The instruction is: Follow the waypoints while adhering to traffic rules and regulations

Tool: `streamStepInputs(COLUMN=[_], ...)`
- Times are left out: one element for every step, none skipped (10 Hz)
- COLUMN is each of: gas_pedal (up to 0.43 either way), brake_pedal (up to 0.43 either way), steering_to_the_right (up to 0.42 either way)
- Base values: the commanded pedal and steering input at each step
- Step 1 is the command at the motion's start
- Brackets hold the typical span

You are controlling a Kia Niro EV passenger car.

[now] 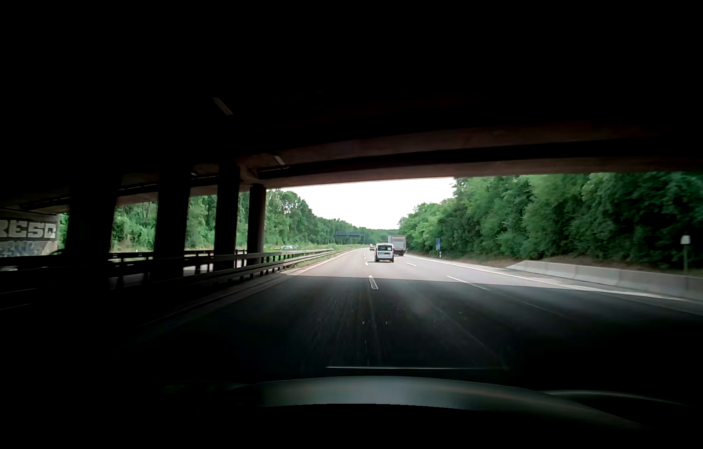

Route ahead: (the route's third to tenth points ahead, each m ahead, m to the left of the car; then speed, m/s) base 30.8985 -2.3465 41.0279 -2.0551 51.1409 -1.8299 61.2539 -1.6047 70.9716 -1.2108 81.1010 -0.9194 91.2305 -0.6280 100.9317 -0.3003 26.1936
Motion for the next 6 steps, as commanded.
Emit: streamStepInputs(gas_pedal=[0.189,0.189,0.189,0.189,0.189,0.189], brake_pedal=[0.0,0.0,0.0,0.0,0.0,0.0], steering_to_the_right=[0.0,0.0,-0.001,-0.002,-0.003,-0.003])
